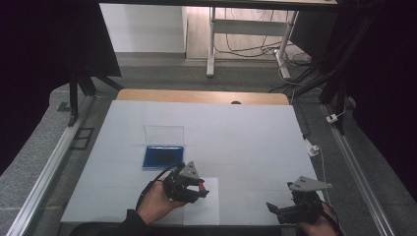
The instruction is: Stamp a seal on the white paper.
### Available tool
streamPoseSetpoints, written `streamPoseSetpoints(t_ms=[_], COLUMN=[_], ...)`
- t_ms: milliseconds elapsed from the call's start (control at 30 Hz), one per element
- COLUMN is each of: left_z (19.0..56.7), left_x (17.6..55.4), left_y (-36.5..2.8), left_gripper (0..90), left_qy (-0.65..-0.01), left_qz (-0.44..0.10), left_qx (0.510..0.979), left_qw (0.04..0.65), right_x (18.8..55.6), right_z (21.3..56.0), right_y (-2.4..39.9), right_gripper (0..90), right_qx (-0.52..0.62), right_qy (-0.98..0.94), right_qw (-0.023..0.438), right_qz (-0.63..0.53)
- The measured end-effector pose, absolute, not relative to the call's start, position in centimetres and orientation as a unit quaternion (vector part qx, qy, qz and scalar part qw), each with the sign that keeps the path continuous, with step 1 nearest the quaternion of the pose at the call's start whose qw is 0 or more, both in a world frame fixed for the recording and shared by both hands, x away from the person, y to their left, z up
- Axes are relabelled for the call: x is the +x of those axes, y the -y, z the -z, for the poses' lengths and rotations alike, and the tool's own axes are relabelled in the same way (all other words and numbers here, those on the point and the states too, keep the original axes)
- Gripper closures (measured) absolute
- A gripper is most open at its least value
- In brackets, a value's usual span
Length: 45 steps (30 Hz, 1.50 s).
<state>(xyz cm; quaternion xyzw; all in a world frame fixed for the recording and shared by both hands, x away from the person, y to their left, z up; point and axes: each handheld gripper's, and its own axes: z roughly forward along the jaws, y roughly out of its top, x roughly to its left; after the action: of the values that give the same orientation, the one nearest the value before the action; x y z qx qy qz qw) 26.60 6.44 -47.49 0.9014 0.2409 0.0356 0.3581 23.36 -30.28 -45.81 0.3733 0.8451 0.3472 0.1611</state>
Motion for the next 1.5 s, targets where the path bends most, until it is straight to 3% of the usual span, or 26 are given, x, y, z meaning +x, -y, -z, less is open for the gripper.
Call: streamPoseSetpoints(t_ms=[1500], left_z=[45.3], left_x=[28.4], left_y=[-11.7], left_gripper=[58.3], left_qy=[-0.315], left_qz=[-0.081], left_qx=[0.867], left_qw=[0.379], right_x=[23.3], right_z=[45.8], right_y=[30.3], right_gripper=[0.3], right_qx=[0.371], right_qy=[-0.846], right_qw=[0.163], right_qz=[-0.347])
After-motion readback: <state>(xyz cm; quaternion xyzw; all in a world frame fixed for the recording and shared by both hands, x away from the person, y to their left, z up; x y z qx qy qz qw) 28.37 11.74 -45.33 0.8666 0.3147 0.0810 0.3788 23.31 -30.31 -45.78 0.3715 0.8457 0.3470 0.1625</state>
